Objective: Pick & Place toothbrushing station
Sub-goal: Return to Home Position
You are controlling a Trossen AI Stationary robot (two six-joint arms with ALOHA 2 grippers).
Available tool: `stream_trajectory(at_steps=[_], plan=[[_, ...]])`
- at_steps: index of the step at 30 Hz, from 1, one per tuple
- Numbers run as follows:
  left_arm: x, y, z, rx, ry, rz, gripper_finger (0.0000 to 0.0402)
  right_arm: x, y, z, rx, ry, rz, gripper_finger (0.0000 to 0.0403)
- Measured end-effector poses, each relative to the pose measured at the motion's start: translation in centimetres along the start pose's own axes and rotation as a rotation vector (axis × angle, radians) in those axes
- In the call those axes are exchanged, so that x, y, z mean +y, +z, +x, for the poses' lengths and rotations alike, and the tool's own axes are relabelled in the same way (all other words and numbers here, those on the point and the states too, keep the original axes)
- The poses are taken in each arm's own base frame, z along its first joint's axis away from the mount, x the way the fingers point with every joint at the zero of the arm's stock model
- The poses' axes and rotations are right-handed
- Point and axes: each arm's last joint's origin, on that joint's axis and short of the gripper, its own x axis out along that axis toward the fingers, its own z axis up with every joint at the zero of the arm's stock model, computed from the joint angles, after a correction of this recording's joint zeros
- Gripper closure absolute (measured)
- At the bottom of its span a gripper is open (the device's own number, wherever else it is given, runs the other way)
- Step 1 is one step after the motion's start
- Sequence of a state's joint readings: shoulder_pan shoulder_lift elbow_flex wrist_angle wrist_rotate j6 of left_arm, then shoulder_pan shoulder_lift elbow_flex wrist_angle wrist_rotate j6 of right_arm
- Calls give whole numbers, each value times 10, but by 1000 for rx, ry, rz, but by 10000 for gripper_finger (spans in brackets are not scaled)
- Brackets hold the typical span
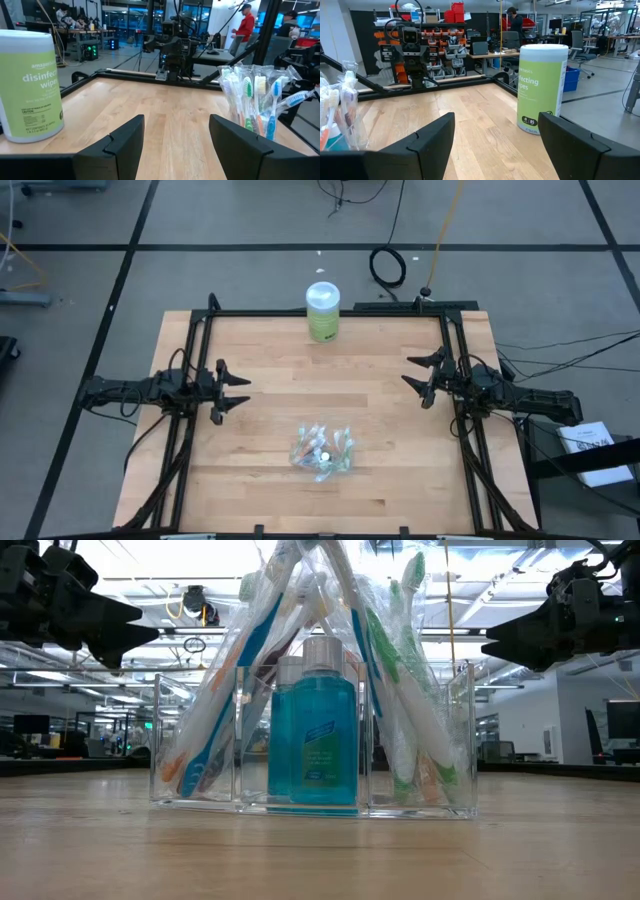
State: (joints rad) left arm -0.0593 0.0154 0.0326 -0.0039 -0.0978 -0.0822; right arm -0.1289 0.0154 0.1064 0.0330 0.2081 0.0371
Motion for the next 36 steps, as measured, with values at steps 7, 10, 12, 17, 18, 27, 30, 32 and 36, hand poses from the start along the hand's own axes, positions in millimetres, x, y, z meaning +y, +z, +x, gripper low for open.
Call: stream_trajectory(at_steps=[7, 10, 12, 17, 18, 27, 30, 32, 36], plan=[[0, 1, 0, -6, 0, -1, 172, 0, 0, 0, 0, 0, 0, 124], [0, 1, 0, -6, -1, -1, 172, 0, 0, 0, 0, 0, 0, 124], [0, 1, 0, -6, -1, -1, 172, 0, 0, 0, 0, 0, 0, 124], [0, 1, 0, -6, -1, -1, 172, 0, 0, 0, 0, 0, 0, 124], [0, 1, 0, -7, -1, -1, 172, 0, 0, 0, 0, 0, 0, 124], [0, 1, 0, -8, -2, -1, 172, 0, 0, 0, 0, 0, 0, 124], [0, 1, 0, -8, -2, -1, 172, 0, 0, 0, 0, 0, 0, 124], [0, 1, 0, -8, -2, -1, 172, 0, 0, 0, 0, 0, 0, 124], [0, 1, 0, -8, -2, -1, 172, 0, 0, 0, 0, 0, 0, 124]])
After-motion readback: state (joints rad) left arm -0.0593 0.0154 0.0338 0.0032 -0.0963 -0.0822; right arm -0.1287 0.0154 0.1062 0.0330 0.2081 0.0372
